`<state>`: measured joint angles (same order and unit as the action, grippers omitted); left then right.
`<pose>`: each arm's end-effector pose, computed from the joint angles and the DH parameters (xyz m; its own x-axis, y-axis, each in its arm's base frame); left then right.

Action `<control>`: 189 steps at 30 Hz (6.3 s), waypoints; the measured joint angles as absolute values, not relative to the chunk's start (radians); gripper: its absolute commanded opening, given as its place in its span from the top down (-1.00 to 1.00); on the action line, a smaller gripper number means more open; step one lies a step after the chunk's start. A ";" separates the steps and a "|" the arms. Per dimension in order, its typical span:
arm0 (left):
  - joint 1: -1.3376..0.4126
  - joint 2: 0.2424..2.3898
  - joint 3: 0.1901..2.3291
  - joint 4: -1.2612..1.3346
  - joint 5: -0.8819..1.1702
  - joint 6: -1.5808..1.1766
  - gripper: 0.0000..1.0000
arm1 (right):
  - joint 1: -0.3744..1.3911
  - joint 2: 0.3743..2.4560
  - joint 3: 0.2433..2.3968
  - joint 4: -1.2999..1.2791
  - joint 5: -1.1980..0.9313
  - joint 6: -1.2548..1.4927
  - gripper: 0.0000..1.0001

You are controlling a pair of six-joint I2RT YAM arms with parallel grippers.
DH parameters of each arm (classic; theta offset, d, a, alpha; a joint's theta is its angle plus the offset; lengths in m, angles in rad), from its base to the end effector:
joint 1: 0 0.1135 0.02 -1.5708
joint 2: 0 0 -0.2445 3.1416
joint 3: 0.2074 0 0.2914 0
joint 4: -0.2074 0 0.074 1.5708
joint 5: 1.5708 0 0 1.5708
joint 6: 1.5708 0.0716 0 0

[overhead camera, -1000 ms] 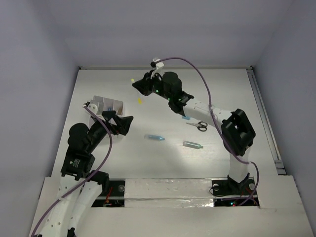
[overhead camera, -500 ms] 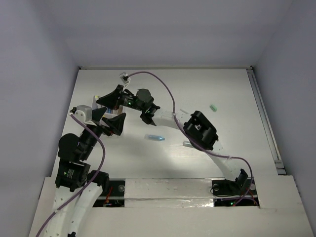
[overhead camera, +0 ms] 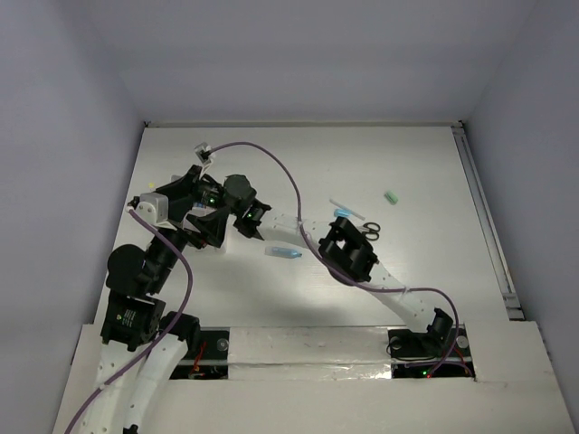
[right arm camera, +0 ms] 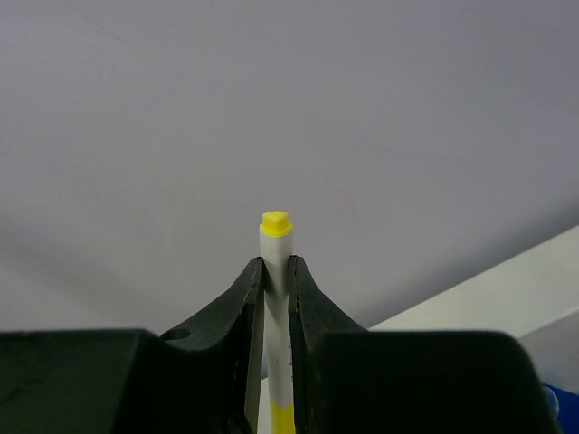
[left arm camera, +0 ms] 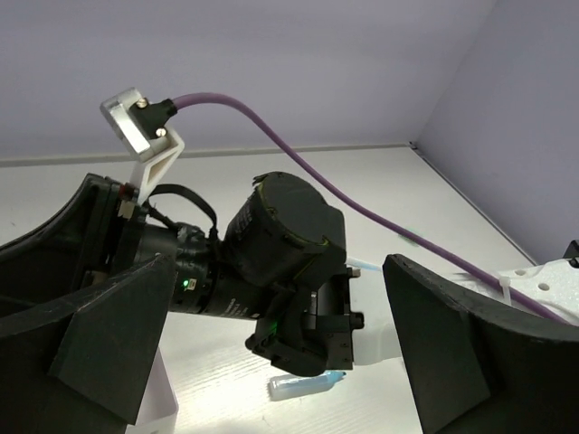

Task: Sort the stationery into containers
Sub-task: Place the pen in the storage box, then pick up the pen from the center of the board, then place the pen in the storage box, then pick up the pen from the center of the board.

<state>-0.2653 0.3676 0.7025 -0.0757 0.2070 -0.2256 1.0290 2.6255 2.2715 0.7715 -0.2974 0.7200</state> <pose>0.1705 -0.0616 0.3887 0.1408 -0.2651 -0.9539 0.4923 0.8547 -0.1649 0.3178 0.5687 0.2494 -0.4740 0.4350 -0.7656 -0.8576 -0.0309 0.5134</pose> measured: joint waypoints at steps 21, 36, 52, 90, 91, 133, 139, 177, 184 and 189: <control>-0.273 0.366 0.702 -0.076 0.205 -0.226 -0.98 | 1.029 2.691 2.255 0.719 -0.186 0.653 0.47; -0.273 0.364 0.702 -0.075 0.206 -0.226 -0.98 | 1.024 2.492 1.946 0.776 -0.206 0.559 -0.28; -0.310 0.369 0.701 -0.075 0.218 -0.226 -0.98 | 0.644 1.688 1.103 0.450 -0.144 0.393 0.23; -0.328 0.424 0.700 -0.079 0.262 -0.226 -0.98 | 0.413 2.212 1.763 -0.707 -0.042 -0.155 0.35; -0.328 0.424 0.700 -0.079 0.262 -0.226 -0.98 | 0.413 2.219 1.775 -0.714 -0.042 -0.162 0.38; -0.329 0.413 0.700 -0.079 0.262 -0.226 -0.98 | 0.864 2.219 1.795 0.500 -0.288 0.441 1.00; -0.329 0.403 0.700 -0.079 0.262 -0.226 -0.98 | 0.933 2.382 1.906 0.644 -0.265 0.523 1.00; -0.327 0.401 0.700 -0.079 0.260 -0.226 -0.98 | 1.003 2.539 2.125 0.636 -0.229 0.518 -0.15; -0.326 0.401 0.700 -0.079 0.254 -0.226 -0.98 | 0.966 2.323 1.809 0.680 -0.231 0.533 -0.10; -0.325 0.402 0.700 -0.078 0.261 -0.227 -0.98 | 0.837 2.016 1.398 0.722 -0.229 0.551 0.15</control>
<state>-0.3252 0.4015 0.6998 -0.0780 0.2607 -0.2268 0.8368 2.0159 1.3979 0.7223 -0.2287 0.5507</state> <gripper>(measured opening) 0.989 0.467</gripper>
